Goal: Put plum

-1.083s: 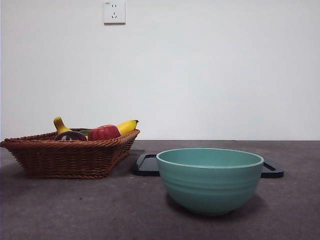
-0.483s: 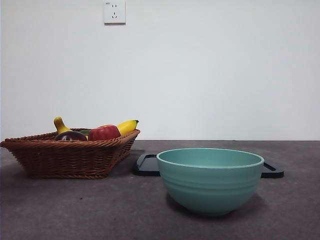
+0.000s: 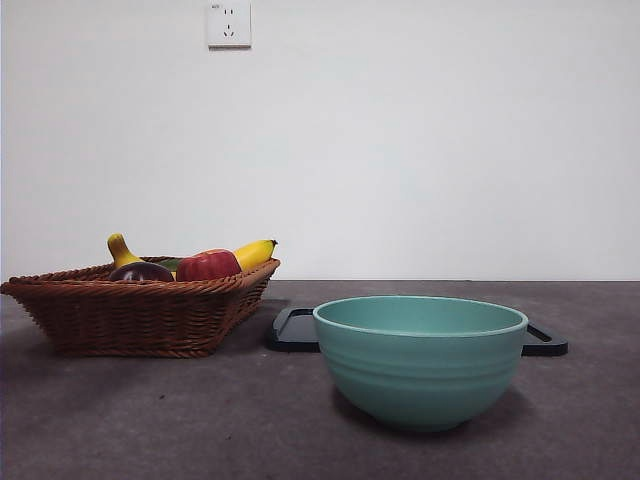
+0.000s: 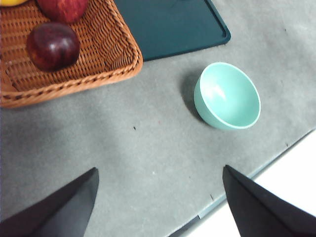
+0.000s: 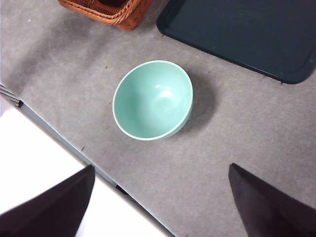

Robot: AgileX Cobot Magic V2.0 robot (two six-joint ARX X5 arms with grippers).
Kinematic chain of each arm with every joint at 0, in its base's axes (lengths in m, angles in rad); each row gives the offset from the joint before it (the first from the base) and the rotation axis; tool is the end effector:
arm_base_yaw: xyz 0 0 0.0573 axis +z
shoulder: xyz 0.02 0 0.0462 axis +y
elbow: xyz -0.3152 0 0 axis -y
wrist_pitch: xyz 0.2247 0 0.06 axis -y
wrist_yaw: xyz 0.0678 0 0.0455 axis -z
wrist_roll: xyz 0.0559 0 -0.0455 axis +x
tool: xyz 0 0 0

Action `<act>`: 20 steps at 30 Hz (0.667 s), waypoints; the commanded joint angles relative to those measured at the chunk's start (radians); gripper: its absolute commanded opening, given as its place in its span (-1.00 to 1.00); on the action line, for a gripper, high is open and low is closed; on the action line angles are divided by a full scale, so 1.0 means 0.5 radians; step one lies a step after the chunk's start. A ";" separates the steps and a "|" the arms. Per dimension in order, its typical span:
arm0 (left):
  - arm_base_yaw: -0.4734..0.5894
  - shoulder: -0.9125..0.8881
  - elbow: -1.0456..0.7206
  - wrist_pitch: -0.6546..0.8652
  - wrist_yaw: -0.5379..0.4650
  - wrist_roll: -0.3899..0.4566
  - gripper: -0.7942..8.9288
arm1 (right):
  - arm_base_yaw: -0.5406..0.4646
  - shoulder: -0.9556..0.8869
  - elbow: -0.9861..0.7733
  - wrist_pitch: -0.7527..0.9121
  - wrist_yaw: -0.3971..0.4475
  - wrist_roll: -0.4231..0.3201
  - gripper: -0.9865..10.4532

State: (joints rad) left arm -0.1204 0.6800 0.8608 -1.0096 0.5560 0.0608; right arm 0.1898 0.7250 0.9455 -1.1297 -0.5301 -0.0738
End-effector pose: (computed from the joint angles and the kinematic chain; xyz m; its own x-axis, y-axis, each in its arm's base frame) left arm 0.0591 -0.0369 0.3161 0.5064 -0.5929 -0.6261 0.4997 0.7935 -0.3473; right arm 0.0551 0.0394 0.3287 0.4251 0.5965 -0.6807 -0.5237 0.7755 0.3526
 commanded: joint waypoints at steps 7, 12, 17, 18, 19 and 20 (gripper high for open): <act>-0.018 0.109 0.076 0.092 -0.060 -0.057 0.00 | 0.008 0.011 0.040 0.013 -0.008 0.027 -0.06; -0.062 0.291 0.206 0.172 -0.201 -0.061 0.00 | 0.008 0.011 0.040 0.014 -0.008 0.027 -0.06; -0.142 0.568 0.410 0.240 -0.312 -0.110 0.00 | 0.008 0.011 0.040 0.018 -0.008 0.027 -0.06; -0.159 0.624 0.454 0.240 -0.348 -0.110 0.00 | 0.008 0.011 0.040 0.021 -0.008 0.027 -0.06; -0.183 0.700 0.510 0.240 -0.404 -0.108 0.00 | 0.008 0.011 0.040 0.025 -0.008 0.028 -0.06; -0.202 0.755 0.551 0.240 -0.444 -0.108 0.00 | 0.008 0.011 0.040 0.027 -0.008 0.028 -0.06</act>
State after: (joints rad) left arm -0.2150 1.0286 1.1038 -0.8955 0.3492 0.0109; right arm 0.1898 0.7250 0.9455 -1.1244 -0.5301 -0.0708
